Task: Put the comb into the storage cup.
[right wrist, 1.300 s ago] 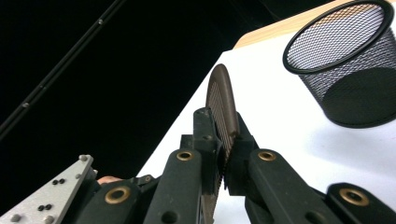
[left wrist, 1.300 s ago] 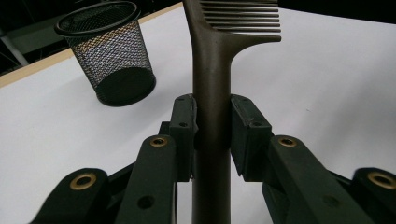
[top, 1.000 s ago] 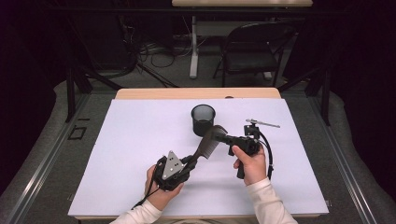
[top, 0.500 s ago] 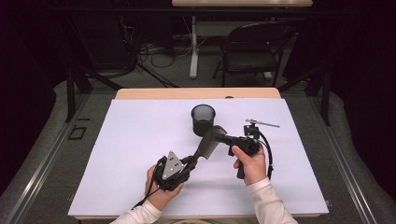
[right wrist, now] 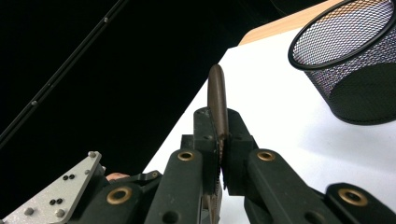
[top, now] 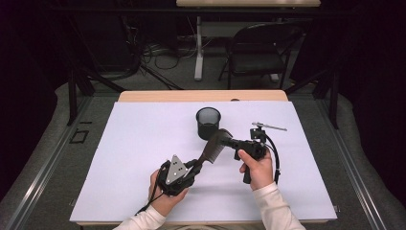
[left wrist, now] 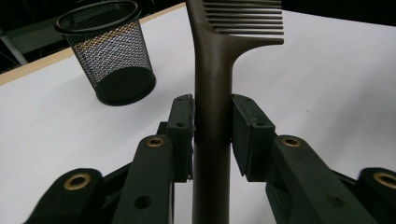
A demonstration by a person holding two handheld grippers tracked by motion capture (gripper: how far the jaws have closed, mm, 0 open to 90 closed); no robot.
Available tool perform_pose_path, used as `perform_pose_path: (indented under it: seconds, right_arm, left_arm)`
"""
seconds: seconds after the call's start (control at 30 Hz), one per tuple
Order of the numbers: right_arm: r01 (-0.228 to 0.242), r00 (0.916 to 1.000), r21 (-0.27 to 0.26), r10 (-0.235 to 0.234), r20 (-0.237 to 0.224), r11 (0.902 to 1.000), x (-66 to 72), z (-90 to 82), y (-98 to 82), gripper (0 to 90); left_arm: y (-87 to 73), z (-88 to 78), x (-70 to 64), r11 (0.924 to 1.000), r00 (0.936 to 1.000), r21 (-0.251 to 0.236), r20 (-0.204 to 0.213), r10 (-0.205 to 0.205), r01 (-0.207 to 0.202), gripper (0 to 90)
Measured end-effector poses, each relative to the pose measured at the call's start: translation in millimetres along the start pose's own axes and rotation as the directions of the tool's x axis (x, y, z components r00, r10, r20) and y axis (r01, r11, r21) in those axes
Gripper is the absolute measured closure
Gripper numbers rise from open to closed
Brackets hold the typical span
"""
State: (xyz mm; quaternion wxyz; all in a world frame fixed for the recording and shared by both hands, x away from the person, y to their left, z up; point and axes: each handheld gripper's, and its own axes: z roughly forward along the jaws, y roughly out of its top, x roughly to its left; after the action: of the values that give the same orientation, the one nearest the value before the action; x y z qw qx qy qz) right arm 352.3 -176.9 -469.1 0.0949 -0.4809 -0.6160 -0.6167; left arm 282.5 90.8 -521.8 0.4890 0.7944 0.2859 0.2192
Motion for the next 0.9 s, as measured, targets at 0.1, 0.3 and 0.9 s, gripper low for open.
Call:
perform_pose_path:
  seconds: [0.1,0.3,0.9]
  right_arm:
    - [0.001,1.0000,0.001,-0.001,-0.002,1.0000,-0.2,0.0,0.1,86.9]
    - [0.000,1.0000,-0.002,0.000,-0.001,1.0000,-0.4,-0.8,0.5,86.9]
    - [0.002,1.0000,-0.024,-0.002,0.005,0.9997,-5.1,-7.9,4.6,87.0]
  left_arm:
    - [0.2,-0.3,0.7,1.0000,1.0000,-0.005,-0.001,-0.006,0.006,67.3]
    - [0.2,0.0,0.8,0.9999,1.0000,-0.011,0.003,-0.008,0.008,62.6]
    - [-0.6,4.8,3.7,0.9997,0.9998,-0.015,0.002,-0.019,0.019,46.9]
